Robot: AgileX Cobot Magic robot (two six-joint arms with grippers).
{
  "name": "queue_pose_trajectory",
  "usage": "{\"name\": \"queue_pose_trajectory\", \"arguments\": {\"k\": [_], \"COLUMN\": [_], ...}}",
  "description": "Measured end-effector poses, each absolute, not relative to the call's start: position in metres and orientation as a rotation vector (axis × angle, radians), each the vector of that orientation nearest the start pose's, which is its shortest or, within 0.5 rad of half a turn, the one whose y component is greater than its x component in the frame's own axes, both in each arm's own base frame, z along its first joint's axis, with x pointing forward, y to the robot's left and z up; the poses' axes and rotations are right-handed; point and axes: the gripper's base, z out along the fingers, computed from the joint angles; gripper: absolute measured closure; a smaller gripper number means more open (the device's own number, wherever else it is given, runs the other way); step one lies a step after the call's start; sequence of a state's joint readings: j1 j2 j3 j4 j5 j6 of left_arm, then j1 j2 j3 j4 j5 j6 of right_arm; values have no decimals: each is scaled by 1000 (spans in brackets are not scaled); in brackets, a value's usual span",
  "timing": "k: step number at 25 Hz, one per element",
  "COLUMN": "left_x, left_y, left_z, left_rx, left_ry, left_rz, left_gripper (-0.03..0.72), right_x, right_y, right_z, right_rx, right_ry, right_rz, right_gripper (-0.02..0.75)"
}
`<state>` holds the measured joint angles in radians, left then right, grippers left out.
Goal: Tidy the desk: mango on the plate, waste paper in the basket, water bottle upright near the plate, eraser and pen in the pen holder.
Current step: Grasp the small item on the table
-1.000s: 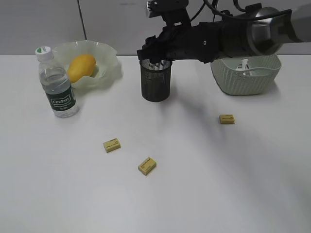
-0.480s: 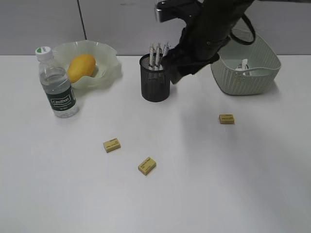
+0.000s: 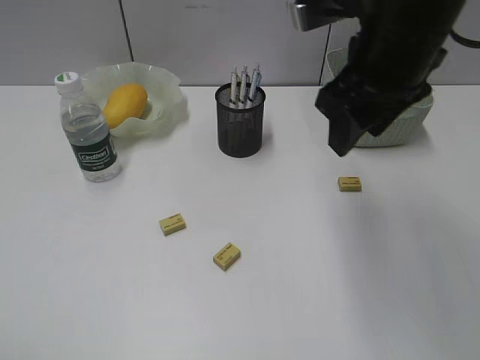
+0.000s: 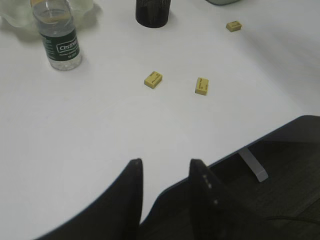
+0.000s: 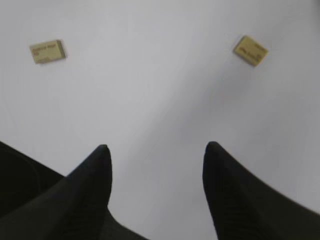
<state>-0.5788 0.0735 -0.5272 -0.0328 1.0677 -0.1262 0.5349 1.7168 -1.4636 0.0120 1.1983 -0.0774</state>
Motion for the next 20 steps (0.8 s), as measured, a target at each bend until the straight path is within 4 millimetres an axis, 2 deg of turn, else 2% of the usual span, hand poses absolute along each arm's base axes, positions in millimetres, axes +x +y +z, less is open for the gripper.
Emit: {"name": "queue_pose_trajectory", "arguments": {"k": [8, 14, 20], "left_x": [1, 1, 1], "left_y": [-4, -4, -4], "left_z": [284, 284, 284], "left_rx": [479, 479, 479], "left_ry": [2077, 2077, 2078], "left_rz": [-461, -461, -462], "left_gripper": [449, 449, 449], "right_x": [203, 136, 75], "right_y": [121, 82, 45], "right_z": [302, 319, 327], "right_rx": [-846, -750, -628], "right_ry": [2800, 2670, 2480], "right_rz": [95, 153, 238], "right_gripper": [273, 270, 225]}}
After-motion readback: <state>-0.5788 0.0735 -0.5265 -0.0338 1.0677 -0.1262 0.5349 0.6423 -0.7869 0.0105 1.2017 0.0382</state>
